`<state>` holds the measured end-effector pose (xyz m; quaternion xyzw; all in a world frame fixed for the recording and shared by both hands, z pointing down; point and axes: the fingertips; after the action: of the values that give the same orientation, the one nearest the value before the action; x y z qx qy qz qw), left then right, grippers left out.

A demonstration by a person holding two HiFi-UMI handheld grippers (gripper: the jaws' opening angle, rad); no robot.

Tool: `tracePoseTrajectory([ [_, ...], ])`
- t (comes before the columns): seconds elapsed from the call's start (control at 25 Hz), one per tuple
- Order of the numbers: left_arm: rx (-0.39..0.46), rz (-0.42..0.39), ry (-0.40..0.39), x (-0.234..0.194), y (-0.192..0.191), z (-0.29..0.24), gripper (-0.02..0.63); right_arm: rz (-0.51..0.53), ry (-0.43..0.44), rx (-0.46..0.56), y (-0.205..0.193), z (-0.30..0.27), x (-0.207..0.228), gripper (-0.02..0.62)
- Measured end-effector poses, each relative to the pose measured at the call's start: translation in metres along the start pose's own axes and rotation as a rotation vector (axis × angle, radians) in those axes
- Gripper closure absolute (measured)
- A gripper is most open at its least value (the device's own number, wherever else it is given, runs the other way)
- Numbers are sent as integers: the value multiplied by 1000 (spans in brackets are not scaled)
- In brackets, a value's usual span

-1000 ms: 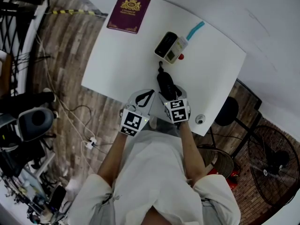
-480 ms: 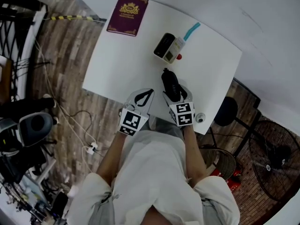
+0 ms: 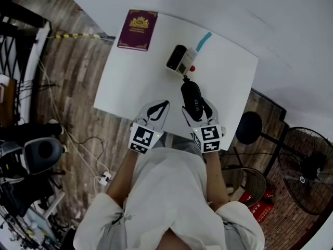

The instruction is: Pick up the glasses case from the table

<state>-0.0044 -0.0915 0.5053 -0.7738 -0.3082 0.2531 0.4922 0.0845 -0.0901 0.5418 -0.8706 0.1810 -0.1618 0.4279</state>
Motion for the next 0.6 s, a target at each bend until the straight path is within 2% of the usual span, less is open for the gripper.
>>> tracePoseTrajectory([
  [0.28, 85, -34, 1, -5, 39, 15, 588, 31, -20, 143, 49, 32, -8, 261],
  [0.6, 161, -83, -8, -2, 77, 39, 588, 48, -37, 271, 88, 66, -22, 261],
])
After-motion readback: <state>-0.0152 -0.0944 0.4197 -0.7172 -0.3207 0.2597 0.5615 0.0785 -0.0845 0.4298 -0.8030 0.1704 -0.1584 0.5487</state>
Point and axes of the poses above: the fingertips, and each gripper's own axes: z backward along the fingers, x to its right, y out of its top, and after that the axes turned 2 degrees about -z, right-handed
